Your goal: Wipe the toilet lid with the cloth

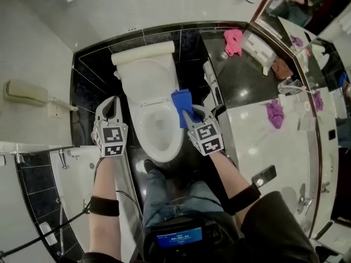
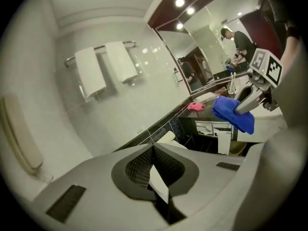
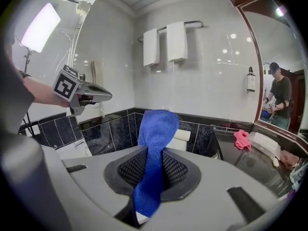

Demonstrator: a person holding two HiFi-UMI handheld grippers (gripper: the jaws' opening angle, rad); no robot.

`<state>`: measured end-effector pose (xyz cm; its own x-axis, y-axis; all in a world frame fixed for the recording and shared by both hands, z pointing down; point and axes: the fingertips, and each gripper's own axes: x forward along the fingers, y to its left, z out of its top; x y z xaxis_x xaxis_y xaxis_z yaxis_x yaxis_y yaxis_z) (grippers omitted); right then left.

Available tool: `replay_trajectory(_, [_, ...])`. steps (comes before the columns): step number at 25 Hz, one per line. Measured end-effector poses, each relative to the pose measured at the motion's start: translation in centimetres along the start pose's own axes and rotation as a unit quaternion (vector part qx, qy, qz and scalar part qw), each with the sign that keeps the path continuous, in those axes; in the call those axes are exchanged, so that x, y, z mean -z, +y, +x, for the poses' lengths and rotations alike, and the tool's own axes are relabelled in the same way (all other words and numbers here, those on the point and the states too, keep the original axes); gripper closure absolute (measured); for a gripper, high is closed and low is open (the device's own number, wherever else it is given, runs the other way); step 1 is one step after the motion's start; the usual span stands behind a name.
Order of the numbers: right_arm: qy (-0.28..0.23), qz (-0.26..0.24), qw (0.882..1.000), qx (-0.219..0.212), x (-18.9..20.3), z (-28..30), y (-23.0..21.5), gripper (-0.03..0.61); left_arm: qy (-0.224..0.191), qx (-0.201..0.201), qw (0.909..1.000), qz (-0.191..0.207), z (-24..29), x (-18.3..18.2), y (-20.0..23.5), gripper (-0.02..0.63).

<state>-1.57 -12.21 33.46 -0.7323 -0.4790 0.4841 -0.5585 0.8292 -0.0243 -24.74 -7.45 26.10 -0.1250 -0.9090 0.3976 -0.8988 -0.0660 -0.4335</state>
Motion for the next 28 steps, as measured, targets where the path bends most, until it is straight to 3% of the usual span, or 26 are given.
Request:
replay_trajectory(4, [-0.008,-0.009,1.000,-0.006,-0.7,-2.7,0.7,0.488,-0.002,-0.003,0.9974,-0.072,-5.7,-0.1,-0.7,0.614])
replay_trajectory(7, [-0.018,-0.015,1.000,-0.017,-1.5,-4.3,1.3,0.488,-0.003,-0.017,0.9904,-0.137,-9.2,0.5,-0.7,0.614])
replay_trajectory(11, [-0.021,-0.020,0.999,-0.028,-1.4,-6.9,2.2,0.488,0.001,-0.036,0.9824,-0.183,-13.5,2.0,-1.1,0.614])
replay_trajectory(19, [-0.015,-0.013,0.999,-0.028,0.4,-10.2,2.8,0.488,0.009,-0.040,0.9792,-0.199,-17.7,3.2,-2.4,0.614])
replay_trajectory(28, [-0.020,-0.001,1.000,-0.009,1.6,-12.1,1.7,0.488,0.008,-0.041,0.9770,-0.209,-18.8,3.2,-3.5,0.614])
